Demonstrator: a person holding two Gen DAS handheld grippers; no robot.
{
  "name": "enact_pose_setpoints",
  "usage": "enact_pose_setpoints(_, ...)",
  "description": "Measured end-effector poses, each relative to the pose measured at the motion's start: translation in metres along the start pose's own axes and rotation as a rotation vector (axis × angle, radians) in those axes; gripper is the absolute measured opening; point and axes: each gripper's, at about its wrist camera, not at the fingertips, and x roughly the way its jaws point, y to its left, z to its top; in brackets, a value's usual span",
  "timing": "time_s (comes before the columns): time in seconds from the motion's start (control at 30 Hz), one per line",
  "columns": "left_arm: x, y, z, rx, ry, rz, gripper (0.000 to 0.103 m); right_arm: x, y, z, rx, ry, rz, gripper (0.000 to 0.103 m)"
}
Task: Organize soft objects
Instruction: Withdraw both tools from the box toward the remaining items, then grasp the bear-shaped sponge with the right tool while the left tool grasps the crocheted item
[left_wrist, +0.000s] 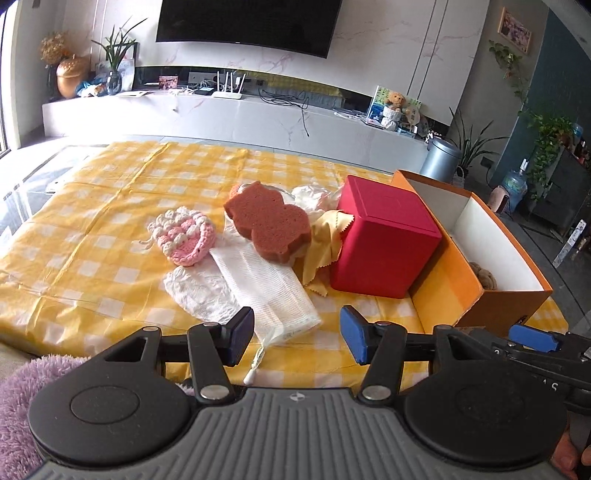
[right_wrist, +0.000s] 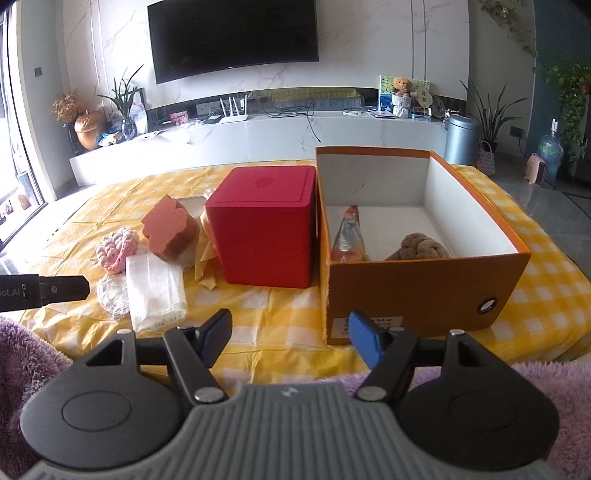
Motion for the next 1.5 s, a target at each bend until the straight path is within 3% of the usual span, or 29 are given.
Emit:
enact_pose_setpoints(0.33, 0.008, 0.039, 0.016, -0.071, 0.037, 0.009, 0.063, 0.027, 0.043, 0.015, -0.119, 0.022, 0.107, 0.065)
enact_pose_setpoints(0.67, 0.040, 0.077, 0.063, -0.050, 0.093, 0.035, 0.063, 0.070, 0.109, 0.064, -0.360, -0.013, 0.238, 0.065)
enact_pose_setpoints(0.9, 0.089, 0.103, 0.082, -0.011, 0.149, 0.051, 0.063, 0.130, 0.155, 0.092, -0.564, 0.031, 0.215, 0.072)
enact_pose_setpoints(1.07, 0.131, 0.124, 0.084, -0.029, 0.220, 0.080, 0.070, 0.174, 0.175, 0.098, -0.692, 0.091, 0.188, 0.087)
enact_pose_setpoints(1.17, 0.152, 0.138, 0.086, -0.103, 0.241, 0.072, 0.070, 0.195, 0.182, 0.097, -0.755, 0.125, 0.176, 0.087)
enact_pose_setpoints(1.37, 0.184, 0.148, 0.082, -0.137, 0.278, 0.100, 0.071, 0.219, 0.184, 0.094, -0.782, 0.180, 0.167, 0.086)
enact_pose_setpoints(1.5, 0.191, 0.150, 0.080, -0.155, 0.272, 0.106, 0.072, 0.229, 0.183, 0.091, -0.762, 0.213, 0.180, 0.078)
